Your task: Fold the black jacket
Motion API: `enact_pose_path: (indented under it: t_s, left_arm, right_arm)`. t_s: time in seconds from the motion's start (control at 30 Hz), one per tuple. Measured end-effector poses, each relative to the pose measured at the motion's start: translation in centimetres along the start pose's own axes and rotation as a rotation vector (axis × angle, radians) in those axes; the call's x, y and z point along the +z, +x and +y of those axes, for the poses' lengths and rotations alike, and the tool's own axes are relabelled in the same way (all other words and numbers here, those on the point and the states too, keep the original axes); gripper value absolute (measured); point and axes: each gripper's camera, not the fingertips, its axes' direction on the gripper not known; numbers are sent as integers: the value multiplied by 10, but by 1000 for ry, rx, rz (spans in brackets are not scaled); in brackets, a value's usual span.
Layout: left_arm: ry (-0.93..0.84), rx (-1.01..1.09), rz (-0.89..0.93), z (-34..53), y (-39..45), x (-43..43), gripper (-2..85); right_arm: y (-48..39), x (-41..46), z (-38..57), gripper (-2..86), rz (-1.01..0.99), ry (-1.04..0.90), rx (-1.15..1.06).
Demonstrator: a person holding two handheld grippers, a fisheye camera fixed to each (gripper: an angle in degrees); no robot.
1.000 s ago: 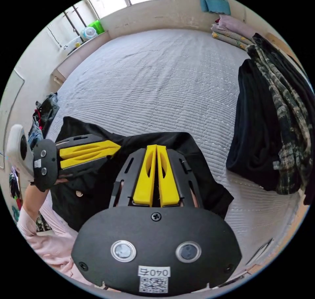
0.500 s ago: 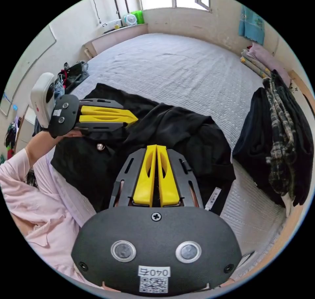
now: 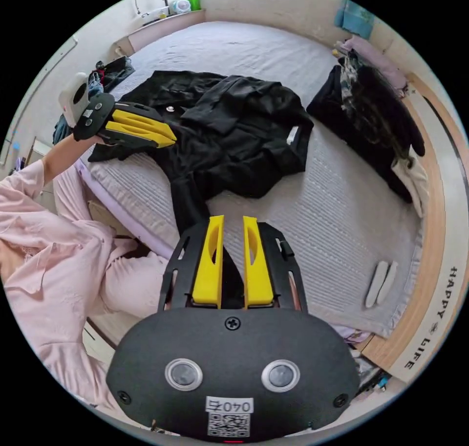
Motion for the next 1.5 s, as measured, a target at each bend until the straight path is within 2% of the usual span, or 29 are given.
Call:
enact_pose_path:
  t_s: [0.07,0.13,0.23,0.37,0.53,0.6,0.77,0.9,1.13,1.33,1.43,1.5]
  left_arm:
    - [-21,65,63,-2,36,24,-9]
    - [-67,96,51,-3,62,52,-10]
    - [-196,7,51,4,72,103,-14]
    - [-182,-106,132,18,73,116,-13]
    - [-136,-76,2,33,120,110,-13]
    - [0,-40,-87,44,165,90,-11]
    - [164,45,-182,70,269,81,22]
    - [265,-52,-203,81,328,75,62]
    - [336,-150,-297,99,385,29,84]
    - [282,-111,-570,112,450,37,83]
    - [269,-164,-706,113,461,39,24]
    - [312,-98,-702,124,466,18,-2]
  right_arm:
    - [24,19,65,78,-51,-55,133]
    - [41,34,109,84,-85,-81,226]
    - [67,53,169,96,-184,-74,363]
    - [101,65,234,107,-291,12,530]
    - [142,86,295,87,-538,129,698]
    - [148,87,314,6,-654,156,685]
    - [131,47,338,-9,-800,281,558]
    - [115,20,340,-10,-867,357,482]
    - [75,-20,346,-10,-889,427,369]
    - [35,-36,353,-9,-905,466,313]
    - [18,-44,360,-8,-871,479,316]
    - [11,-51,368,-4,-856,493,323]
